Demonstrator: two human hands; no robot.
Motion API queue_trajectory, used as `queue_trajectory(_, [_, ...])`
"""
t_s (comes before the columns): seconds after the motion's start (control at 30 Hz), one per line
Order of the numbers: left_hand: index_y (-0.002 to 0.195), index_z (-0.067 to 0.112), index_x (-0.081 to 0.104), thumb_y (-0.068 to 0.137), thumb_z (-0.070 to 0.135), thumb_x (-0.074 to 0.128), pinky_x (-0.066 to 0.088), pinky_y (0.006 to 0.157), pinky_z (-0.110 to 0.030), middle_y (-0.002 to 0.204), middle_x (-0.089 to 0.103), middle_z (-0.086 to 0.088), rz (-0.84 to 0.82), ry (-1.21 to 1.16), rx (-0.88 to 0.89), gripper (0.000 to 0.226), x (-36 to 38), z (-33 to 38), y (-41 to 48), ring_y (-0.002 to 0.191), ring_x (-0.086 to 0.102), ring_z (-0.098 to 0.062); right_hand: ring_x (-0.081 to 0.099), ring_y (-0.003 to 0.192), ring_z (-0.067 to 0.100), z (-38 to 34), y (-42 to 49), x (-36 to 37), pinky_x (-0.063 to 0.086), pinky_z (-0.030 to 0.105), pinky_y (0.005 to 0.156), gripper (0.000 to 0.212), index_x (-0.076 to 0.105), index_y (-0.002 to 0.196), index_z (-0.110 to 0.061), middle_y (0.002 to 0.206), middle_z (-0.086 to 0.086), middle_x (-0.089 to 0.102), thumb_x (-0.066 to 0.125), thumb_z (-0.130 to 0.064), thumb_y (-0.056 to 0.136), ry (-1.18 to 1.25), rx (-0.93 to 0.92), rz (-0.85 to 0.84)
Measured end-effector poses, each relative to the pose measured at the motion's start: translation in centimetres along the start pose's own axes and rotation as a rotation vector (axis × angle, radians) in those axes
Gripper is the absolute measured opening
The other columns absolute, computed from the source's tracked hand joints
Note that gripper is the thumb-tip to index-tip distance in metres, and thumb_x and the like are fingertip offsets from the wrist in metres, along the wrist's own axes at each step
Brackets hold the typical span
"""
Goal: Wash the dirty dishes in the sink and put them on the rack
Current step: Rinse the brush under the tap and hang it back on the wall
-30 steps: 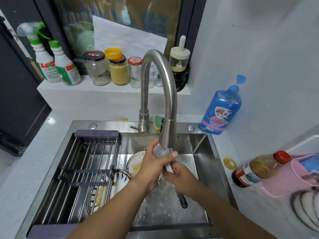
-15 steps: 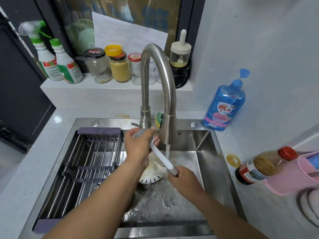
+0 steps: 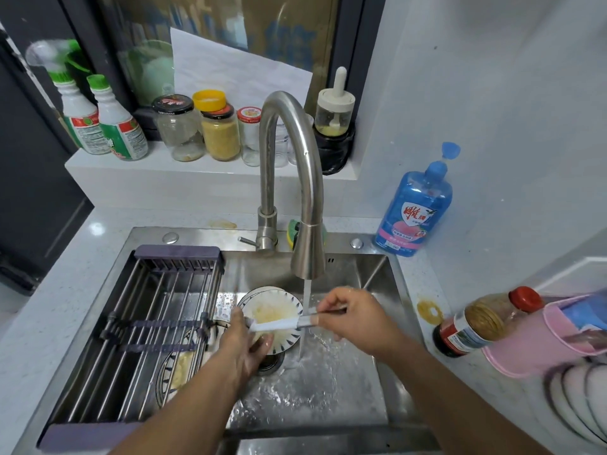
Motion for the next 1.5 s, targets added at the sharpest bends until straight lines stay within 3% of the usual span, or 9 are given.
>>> queue_trajectory(0.13, [0.115, 0.003, 0.062, 0.109, 0.046, 0.035, 0.05, 0.053, -0.035, 0.102, 0.064, -0.022, 0.026, 0.311, -0.018, 0.052, -0.9, -2.6, 0.2, 0.075, 0.057, -0.03, 0.071, 0.067, 0.016, -3.1, 0.5, 0.6, 0.059, 0.034, 0.073, 0.017, 0.074, 0.09, -0.016, 0.08, 0.004, 0.076, 0.086, -0.02, 0.079, 0.083, -0.041, -0.006])
queue_trajectory(0.33, [0.129, 0.021, 0.061, 0.089, -0.02, 0.033, 0.059, 0.069, -0.034, 0.131, 0.064, 0.002, -0.286, 0.699, 0.434, 0.064, 0.8, -2.1, -1.7, 0.115, 0.064, -0.019, 0.063, 0.061, 0.013, -3.6, 2.2, 3.7, 0.055, 0.036, 0.064, 0.014, 0.073, 0.081, -0.014, 0.073, 0.006, 0.073, 0.074, -0.026, 0.087, -0.167, -0.01, -0.001])
queue_trajectory(0.43, [0.123, 0.018, 0.062, 0.089, -0.017, 0.05, 0.052, 0.061, -0.018, 0.094, 0.07, 0.008, -0.487, 0.793, 0.642, 0.05, 3.0, -1.6, -4.9, 0.077, 0.068, 0.001, 0.067, 0.068, 0.019, -3.8, 2.3, 4.1, 0.056, 0.035, 0.067, 0.013, 0.071, 0.08, -0.015, 0.076, 0.009, 0.072, 0.071, -0.023, 0.089, -0.186, -0.017, 0.039])
queue_trajectory(0.6, [0.13, 0.019, 0.054, 0.104, 0.001, 0.047, 0.05, 0.095, -0.017, 0.118, 0.067, 0.007, -0.523, 0.768, 0.979, 0.033, 4.7, -0.9, -5.7, 0.116, 0.061, 0.0, 0.068, 0.067, 0.011, -4.6, 1.9, 4.2, 0.05, 0.025, 0.061, 0.014, 0.07, 0.073, -0.018, 0.067, -0.002, 0.069, 0.074, -0.023, 0.085, -0.113, 0.004, 0.103])
queue_trajectory(0.9, [0.092, 0.028, 0.046, 0.105, 0.042, 0.045, 0.05, 0.08, -0.047, 0.089, 0.056, 0.001, -0.263, 1.431, 0.921, 0.019, -0.4, -2.1, -0.6, 0.084, 0.055, -0.026, 0.065, 0.065, 0.01, -4.3, 1.7, 0.6, 0.057, 0.03, 0.063, 0.01, 0.068, 0.098, -0.014, 0.086, 0.002, 0.075, 0.071, -0.022, 0.094, 0.169, 0.048, 0.317])
queue_trajectory(1.07, [0.123, 0.033, 0.052, 0.095, 0.02, 0.07, 0.053, 0.058, -0.031, 0.102, 0.063, -0.006, -0.462, 0.984, 0.632, 0.035, -1.7, -1.3, -0.3, 0.072, 0.062, -0.017, 0.065, 0.052, 0.011, -0.6, 2.2, -1.4, 0.064, 0.04, 0.072, 0.024, 0.062, 0.101, -0.005, 0.076, 0.01, 0.068, 0.069, -0.028, 0.096, 0.381, 0.188, 0.492])
queue_trajectory(1.17, [0.121, 0.026, 0.062, 0.093, 0.011, 0.072, 0.061, 0.073, -0.05, 0.102, 0.064, -0.014, -0.464, 0.725, 0.533, 0.034, -1.7, -0.3, -0.8, 0.079, 0.067, -0.023, 0.064, 0.053, 0.018, 0.8, 1.8, -2.6, 0.065, 0.042, 0.07, 0.023, 0.058, 0.105, 0.001, 0.083, 0.019, 0.065, 0.068, -0.017, 0.097, 0.536, 0.28, 0.553])
queue_trajectory(1.33, [0.118, 0.017, 0.063, 0.097, 0.013, 0.067, 0.06, 0.085, -0.055, 0.101, 0.062, -0.012, -0.435, 0.688, 0.584, 0.022, -0.8, 1.0, -1.0, 0.08, 0.063, -0.023, 0.059, 0.056, 0.021, 4.9, 0.5, -4.3, 0.049, 0.032, 0.058, 0.032, 0.068, 0.079, -0.002, 0.063, 0.008, 0.065, 0.074, -0.033, 0.088, 0.036, 0.395, 0.504])
queue_trajectory(1.5, [0.109, 0.017, 0.062, 0.098, 0.022, 0.067, 0.061, 0.063, -0.04, 0.085, 0.057, -0.004, -0.484, 0.902, 0.731, 0.013, 0.9, 2.0, -1.7, 0.066, 0.058, -0.016, 0.061, 0.069, 0.015, 6.8, -0.8, -1.1, 0.042, 0.029, 0.067, 0.041, 0.067, 0.085, -0.021, 0.074, -0.005, 0.067, 0.048, -0.053, 0.101, -0.612, 0.333, 0.147])
Point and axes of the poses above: each hand's wrist, its own y-axis towards the middle knuckle, its own x-axis out of the palm, z = x × y, the point moved 3 cm from there along y, towards the middle knuckle
